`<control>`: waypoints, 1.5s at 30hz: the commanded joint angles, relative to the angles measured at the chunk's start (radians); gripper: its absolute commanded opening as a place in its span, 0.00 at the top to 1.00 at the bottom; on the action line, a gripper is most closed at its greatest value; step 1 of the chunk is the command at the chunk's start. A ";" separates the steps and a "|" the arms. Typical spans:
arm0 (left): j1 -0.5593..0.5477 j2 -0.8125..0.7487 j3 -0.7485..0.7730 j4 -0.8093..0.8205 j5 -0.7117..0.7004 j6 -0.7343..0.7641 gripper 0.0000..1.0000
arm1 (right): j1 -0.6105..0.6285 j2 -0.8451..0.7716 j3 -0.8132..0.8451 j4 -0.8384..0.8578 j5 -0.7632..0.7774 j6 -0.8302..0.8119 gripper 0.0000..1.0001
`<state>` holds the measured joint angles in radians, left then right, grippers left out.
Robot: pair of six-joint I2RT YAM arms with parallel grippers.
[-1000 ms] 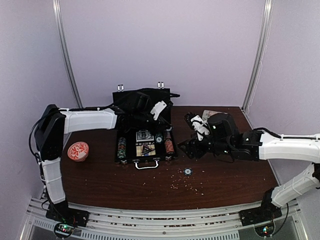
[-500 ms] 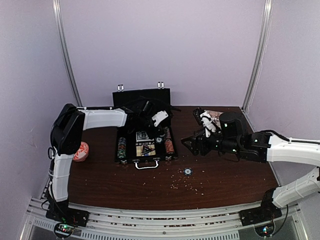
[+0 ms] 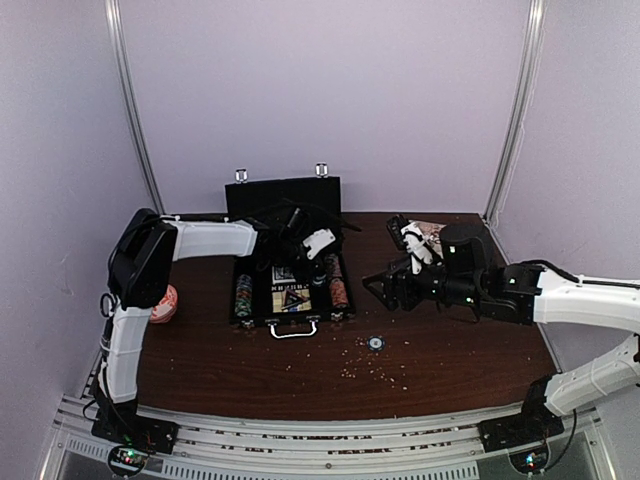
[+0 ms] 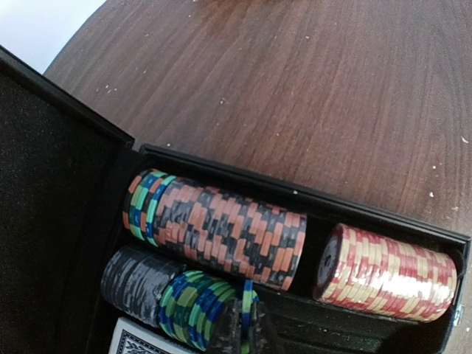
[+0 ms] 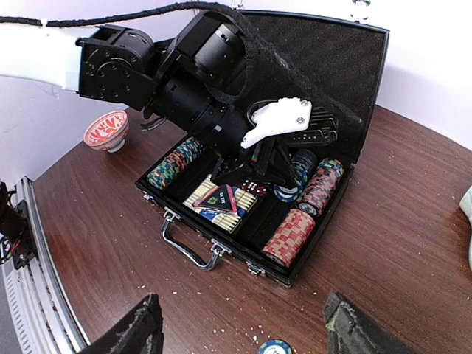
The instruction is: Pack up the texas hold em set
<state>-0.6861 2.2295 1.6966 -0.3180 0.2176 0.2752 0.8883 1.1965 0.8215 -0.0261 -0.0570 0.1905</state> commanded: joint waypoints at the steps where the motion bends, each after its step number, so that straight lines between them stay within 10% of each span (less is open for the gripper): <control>1: 0.013 0.016 0.025 0.009 -0.074 0.011 0.92 | -0.009 0.004 -0.014 0.023 -0.014 0.009 0.25; 16: 0.012 -0.044 -0.007 0.016 -0.089 -0.005 0.60 | -0.033 0.033 -0.011 0.014 0.014 0.011 0.24; 32: 0.022 -0.762 -0.357 0.044 -0.089 -0.526 0.24 | -0.148 0.229 -0.013 -0.118 -0.003 0.144 0.43; 45: 0.060 -1.066 -0.631 0.040 -0.309 -0.357 0.15 | -0.082 0.477 0.004 -0.033 -0.166 0.203 0.63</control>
<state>-0.6350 1.2007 1.1324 -0.3157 -0.0051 -0.1509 0.7891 1.6444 0.8135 -0.0940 -0.1707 0.3656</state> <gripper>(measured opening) 0.851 0.376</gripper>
